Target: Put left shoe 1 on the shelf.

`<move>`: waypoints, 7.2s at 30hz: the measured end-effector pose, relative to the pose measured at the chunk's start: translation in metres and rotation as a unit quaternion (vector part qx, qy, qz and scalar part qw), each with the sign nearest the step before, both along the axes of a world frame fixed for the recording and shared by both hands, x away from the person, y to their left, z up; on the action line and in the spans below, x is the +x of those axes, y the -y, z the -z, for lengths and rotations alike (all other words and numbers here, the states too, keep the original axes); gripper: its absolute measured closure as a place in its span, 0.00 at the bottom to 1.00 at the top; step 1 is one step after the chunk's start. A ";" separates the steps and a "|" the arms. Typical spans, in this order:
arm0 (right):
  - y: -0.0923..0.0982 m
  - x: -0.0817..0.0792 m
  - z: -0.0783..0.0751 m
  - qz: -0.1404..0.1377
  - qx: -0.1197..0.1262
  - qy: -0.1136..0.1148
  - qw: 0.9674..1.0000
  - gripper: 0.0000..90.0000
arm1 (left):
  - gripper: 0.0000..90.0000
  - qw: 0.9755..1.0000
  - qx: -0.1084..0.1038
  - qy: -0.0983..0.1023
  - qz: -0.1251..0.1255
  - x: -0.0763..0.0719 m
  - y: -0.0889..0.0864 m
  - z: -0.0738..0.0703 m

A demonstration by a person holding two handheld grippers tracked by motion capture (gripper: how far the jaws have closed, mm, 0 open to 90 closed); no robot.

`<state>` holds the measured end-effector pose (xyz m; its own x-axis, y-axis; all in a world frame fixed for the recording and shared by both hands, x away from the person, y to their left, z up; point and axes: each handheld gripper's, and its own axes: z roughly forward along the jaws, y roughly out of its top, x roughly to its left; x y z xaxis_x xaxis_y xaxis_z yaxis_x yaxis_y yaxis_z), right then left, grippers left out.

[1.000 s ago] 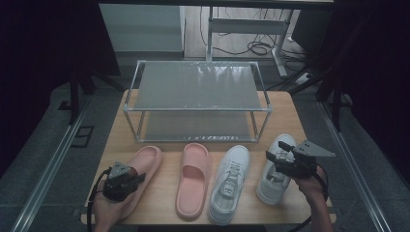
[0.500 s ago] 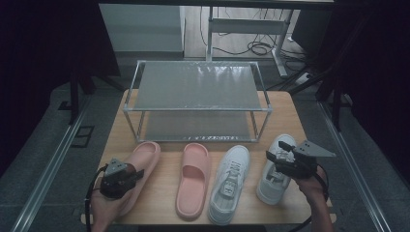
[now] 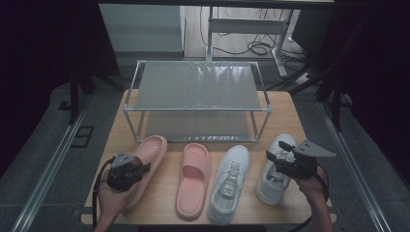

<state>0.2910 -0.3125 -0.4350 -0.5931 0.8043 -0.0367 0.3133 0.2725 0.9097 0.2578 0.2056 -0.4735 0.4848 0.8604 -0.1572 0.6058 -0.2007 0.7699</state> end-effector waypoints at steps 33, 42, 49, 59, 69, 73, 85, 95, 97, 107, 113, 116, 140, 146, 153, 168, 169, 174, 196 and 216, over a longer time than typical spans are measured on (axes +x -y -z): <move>0.001 0.001 0.000 -0.004 0.000 0.000 1.000 0.42 | 0.95 0.999 0.033 0.017 0.009 0.075 0.052 -0.006; 0.000 0.001 0.001 -0.005 -0.003 -0.001 1.000 0.42 | 0.95 0.999 0.040 0.020 0.007 0.093 0.067 0.000; 0.001 0.001 0.000 0.001 0.000 -0.001 1.000 0.42 | 0.95 0.998 0.044 0.032 0.008 0.107 0.080 0.002; 0.002 0.001 0.000 0.003 -0.001 0.003 1.000 0.42 | 0.95 0.998 0.058 0.039 0.006 0.124 0.095 0.002; 0.002 0.001 0.000 0.003 -0.002 0.002 1.000 0.42 | 0.95 0.997 0.068 0.037 -0.004 0.136 0.101 0.005; 0.002 0.002 0.001 0.005 -0.003 0.002 1.000 0.42 | 0.94 0.997 0.068 0.043 -0.008 0.140 0.103 0.006; 0.001 0.002 0.002 0.003 -0.005 0.000 1.000 0.42 | 0.94 0.996 0.064 0.050 -0.028 0.155 0.111 0.018; 0.001 0.002 0.001 0.003 -0.005 0.001 1.000 0.42 | 0.67 0.994 0.087 0.050 -0.034 0.152 0.117 0.022; 0.001 0.001 0.001 0.002 -0.006 0.001 1.000 0.42 | 0.62 0.994 0.086 0.050 -0.036 0.148 0.117 0.021; 0.000 0.001 0.001 0.002 -0.008 0.001 1.000 0.42 | 0.58 0.996 0.076 0.053 -0.004 0.115 0.102 0.010; 0.000 0.001 0.001 0.002 -0.008 0.001 1.000 0.42 | 0.69 0.997 0.062 0.049 0.009 0.098 0.087 0.010; 0.000 0.001 0.001 0.002 -0.008 0.001 1.000 0.42 | 0.75 0.998 0.053 0.044 0.010 0.092 0.079 0.011; -0.006 -0.002 -0.001 -0.005 -0.021 0.006 1.000 0.42 | 1.00 0.998 0.035 0.030 0.036 0.033 0.050 0.025; -0.007 -0.002 -0.001 -0.004 -0.021 0.008 1.000 0.42 | 1.00 0.998 0.038 0.023 0.041 0.022 0.044 0.029; -0.011 -0.003 -0.002 -0.010 -0.024 0.010 1.000 0.42 | 1.00 0.998 0.048 0.010 0.042 0.019 0.039 0.036; -0.009 -0.005 -0.004 -0.003 -0.021 0.018 1.000 0.42 | 1.00 0.997 0.070 -0.001 0.046 0.031 0.044 0.043; -0.009 -0.004 -0.003 -0.004 -0.022 0.018 1.000 0.42 | 1.00 0.997 0.070 -0.003 0.046 0.032 0.043 0.044; -0.011 -0.004 -0.003 -0.007 -0.024 0.017 1.000 0.42 | 1.00 0.997 0.069 -0.014 0.043 0.040 0.043 0.050; -0.010 -0.004 -0.002 0.001 -0.021 0.018 1.000 0.42 | 1.00 0.996 0.079 -0.010 0.043 0.069 0.059 0.051; -0.009 -0.004 -0.002 0.002 -0.020 0.019 1.000 0.42 | 1.00 0.995 0.084 -0.021 0.048 0.108 0.077 0.051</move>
<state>0.2874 -0.3032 -0.4327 -0.5871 0.8043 -0.0916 0.2805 0.3083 0.9090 0.3663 0.1287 -0.5248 0.5615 0.8266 -0.0378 0.6093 -0.3821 0.6948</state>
